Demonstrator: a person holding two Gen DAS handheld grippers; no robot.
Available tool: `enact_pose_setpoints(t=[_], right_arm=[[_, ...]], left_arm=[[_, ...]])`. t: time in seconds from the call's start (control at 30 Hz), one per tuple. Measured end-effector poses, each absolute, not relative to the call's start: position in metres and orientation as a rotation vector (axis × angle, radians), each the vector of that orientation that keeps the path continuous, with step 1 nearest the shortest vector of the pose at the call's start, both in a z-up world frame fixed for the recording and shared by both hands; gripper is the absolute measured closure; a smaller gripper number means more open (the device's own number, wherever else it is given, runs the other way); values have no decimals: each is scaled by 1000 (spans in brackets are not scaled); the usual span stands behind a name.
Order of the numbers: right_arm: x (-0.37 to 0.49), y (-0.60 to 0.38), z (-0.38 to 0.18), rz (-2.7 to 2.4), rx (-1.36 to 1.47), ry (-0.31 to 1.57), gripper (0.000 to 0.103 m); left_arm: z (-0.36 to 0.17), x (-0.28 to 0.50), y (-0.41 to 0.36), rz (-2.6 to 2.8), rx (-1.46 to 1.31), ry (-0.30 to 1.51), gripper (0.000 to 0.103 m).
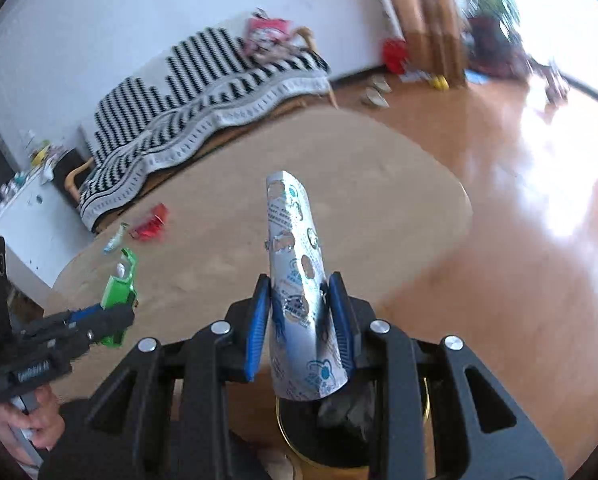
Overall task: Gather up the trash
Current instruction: 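Carry both items to the black bin and open both grippers over it, then grasp the red ribbon with the right gripper while the left gripper grasps the white snack wrapper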
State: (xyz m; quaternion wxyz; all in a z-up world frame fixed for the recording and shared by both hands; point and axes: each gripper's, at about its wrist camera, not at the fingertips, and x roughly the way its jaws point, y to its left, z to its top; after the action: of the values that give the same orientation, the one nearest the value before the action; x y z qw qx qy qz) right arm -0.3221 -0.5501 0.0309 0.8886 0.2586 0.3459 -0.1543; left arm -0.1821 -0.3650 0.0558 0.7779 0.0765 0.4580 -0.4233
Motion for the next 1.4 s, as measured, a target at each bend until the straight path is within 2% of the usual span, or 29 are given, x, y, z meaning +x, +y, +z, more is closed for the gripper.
enact_pose_setpoints(t=[0.17, 0.23, 0.33, 0.83, 0.9, 0.93, 0.97, 1.0, 1.03, 1.23, 1.4], right_arm=[[-353, -564, -36, -331, 626, 836, 73], [-361, -571, -65, -339, 646, 896, 73], [-367, -577, -90, -338, 688, 936, 73], [-355, -575, -113, -324, 721, 981, 73], [-355, -576, -113, -320, 733, 980, 66], [-355, -576, -112, -321, 748, 978, 59], [-358, -581, -112, -320, 764, 977, 41], [-358, -583, -112, -320, 785, 976, 29], [-361, -587, -110, -326, 812, 964, 16], [-369, -599, -96, -418, 814, 928, 11], [-358, -589, -52, -572, 637, 837, 7]], left_arm=[[-2, -234, -405, -978, 259, 1109, 71], [-34, -241, -414, -987, 270, 1203, 71], [-59, -241, -420, -967, 329, 1243, 71], [-68, -246, -431, -965, 385, 1236, 71], [-71, -247, -429, -952, 385, 1228, 71], [-70, -248, -430, -928, 397, 1215, 65], [-72, -248, -429, -904, 413, 1201, 32], [-71, -248, -427, -872, 423, 1177, 13], [-67, -248, -424, -854, 410, 1135, 6], [-39, -250, -422, -920, 357, 1104, 6], [23, -218, -392, -867, 236, 979, 6]])
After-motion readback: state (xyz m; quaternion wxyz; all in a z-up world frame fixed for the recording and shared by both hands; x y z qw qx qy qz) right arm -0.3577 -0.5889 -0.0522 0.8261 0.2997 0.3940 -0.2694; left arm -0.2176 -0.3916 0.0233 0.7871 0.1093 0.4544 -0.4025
